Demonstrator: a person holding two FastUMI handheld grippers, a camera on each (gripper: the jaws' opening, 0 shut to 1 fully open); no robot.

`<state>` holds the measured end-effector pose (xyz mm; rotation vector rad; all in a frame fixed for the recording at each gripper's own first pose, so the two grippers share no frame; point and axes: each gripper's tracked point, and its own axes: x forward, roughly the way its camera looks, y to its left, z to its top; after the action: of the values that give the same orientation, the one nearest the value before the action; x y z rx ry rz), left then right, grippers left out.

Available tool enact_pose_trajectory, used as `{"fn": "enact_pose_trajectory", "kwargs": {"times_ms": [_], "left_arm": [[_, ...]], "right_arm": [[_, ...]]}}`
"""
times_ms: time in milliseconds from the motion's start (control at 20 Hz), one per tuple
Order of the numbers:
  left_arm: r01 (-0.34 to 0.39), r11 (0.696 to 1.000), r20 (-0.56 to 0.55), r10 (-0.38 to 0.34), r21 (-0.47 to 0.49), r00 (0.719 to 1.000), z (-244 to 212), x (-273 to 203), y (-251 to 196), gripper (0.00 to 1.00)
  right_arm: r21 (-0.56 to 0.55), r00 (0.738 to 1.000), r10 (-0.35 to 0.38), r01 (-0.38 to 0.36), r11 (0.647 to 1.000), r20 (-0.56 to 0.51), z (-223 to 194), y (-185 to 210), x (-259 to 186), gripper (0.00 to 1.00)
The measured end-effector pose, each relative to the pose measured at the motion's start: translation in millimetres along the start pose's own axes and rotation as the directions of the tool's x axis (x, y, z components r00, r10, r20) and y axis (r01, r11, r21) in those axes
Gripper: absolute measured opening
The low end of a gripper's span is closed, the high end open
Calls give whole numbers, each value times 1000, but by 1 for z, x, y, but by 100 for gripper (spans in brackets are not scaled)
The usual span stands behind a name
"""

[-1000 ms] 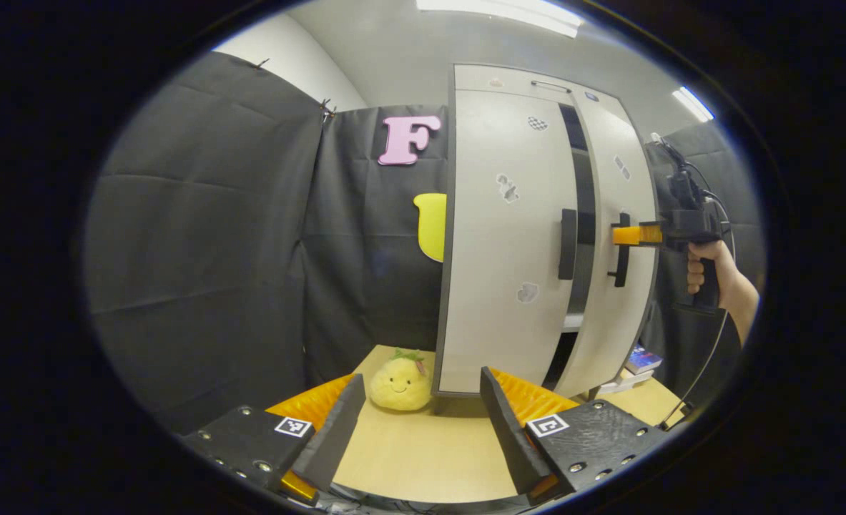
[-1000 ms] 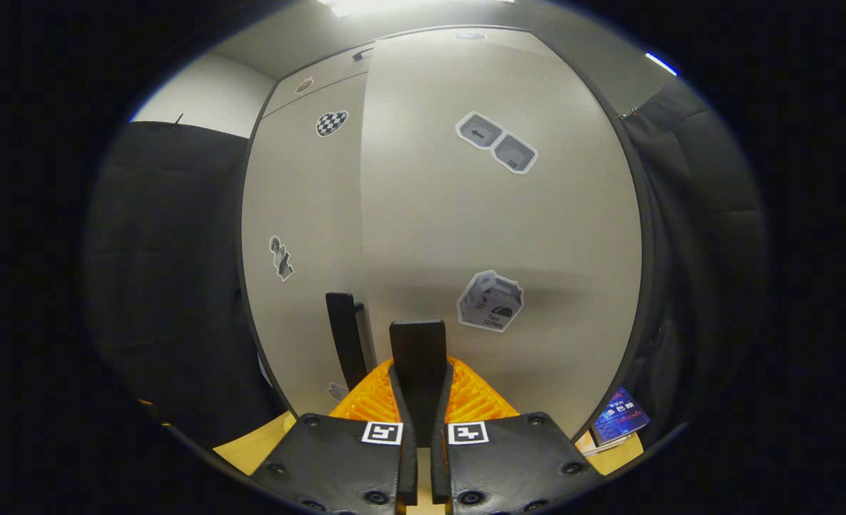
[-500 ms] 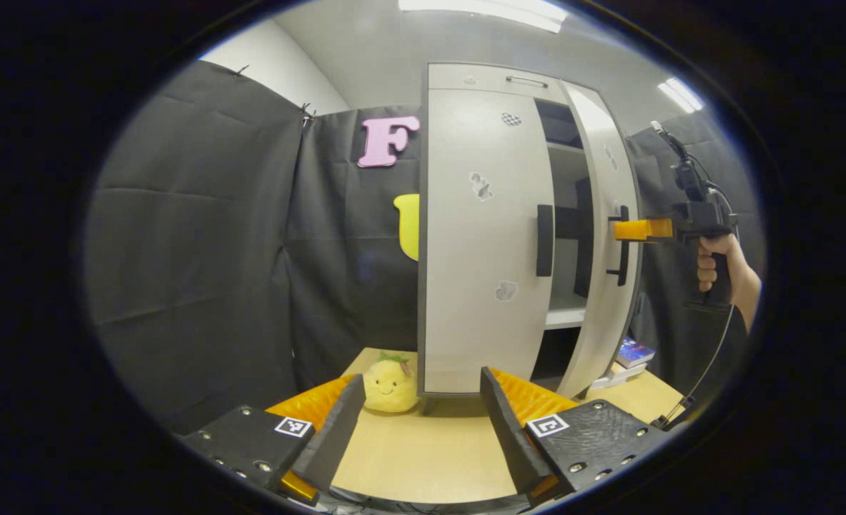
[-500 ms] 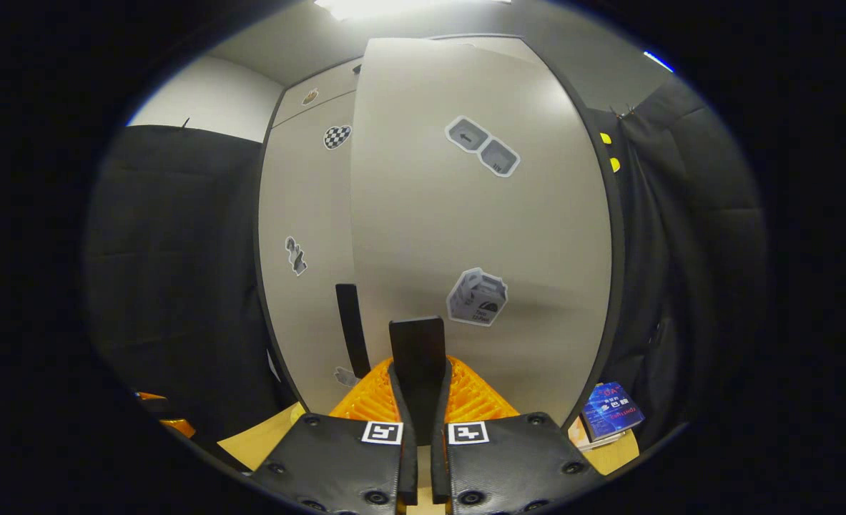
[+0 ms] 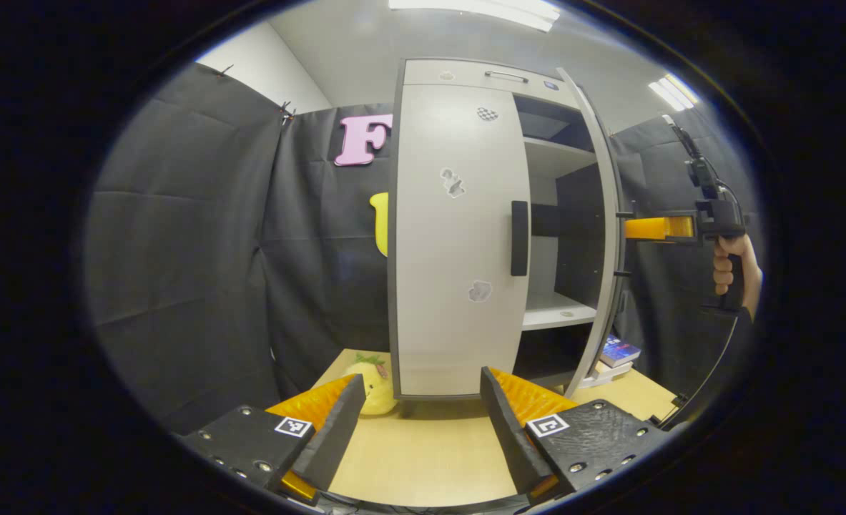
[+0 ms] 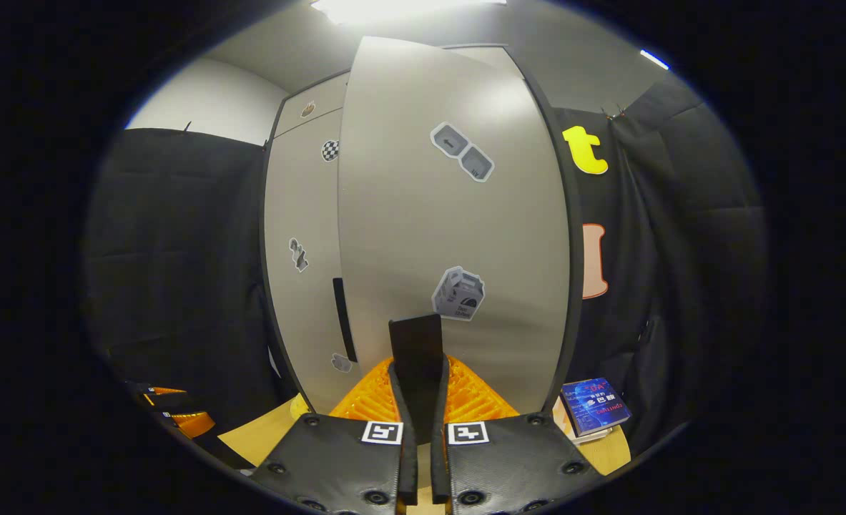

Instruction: Open the right door of the double-door shoe cabinet with the right hand, and open the left door with the left hand.

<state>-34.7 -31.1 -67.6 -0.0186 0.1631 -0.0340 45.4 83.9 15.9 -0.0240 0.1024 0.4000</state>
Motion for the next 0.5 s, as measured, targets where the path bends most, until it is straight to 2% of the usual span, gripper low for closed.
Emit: {"fn": "enact_pose_trajectory", "kwargs": {"times_ms": [150, 250, 300, 450, 500], "left_arm": [[28, 1000, -7, -28, -4, 1000, -4, 9, -14, 90], [56, 998, -11, -56, -10, 998, -4, 14, -26, 96], [71, 997, -10, -71, -8, 997, -3, 16, -32, 93], [104, 995, 0, -104, 10, 995, 0, 23, -47, 93], [115, 993, 5, -115, 5, 993, 1, 25, -52, 96]], "right_arm": [[8, 1000, -23, 23, 1000, 5, -1, -15, -19, 6], [6, 999, -38, 38, 999, 4, -1, -23, -28, 6], [6, 999, -49, 49, 999, 3, -1, -28, -32, 6], [10, 995, -100, 100, 995, 11, -1, -46, -49, 8], [-1, 994, -108, 108, 994, 15, -1, -51, -52, 7]]}}
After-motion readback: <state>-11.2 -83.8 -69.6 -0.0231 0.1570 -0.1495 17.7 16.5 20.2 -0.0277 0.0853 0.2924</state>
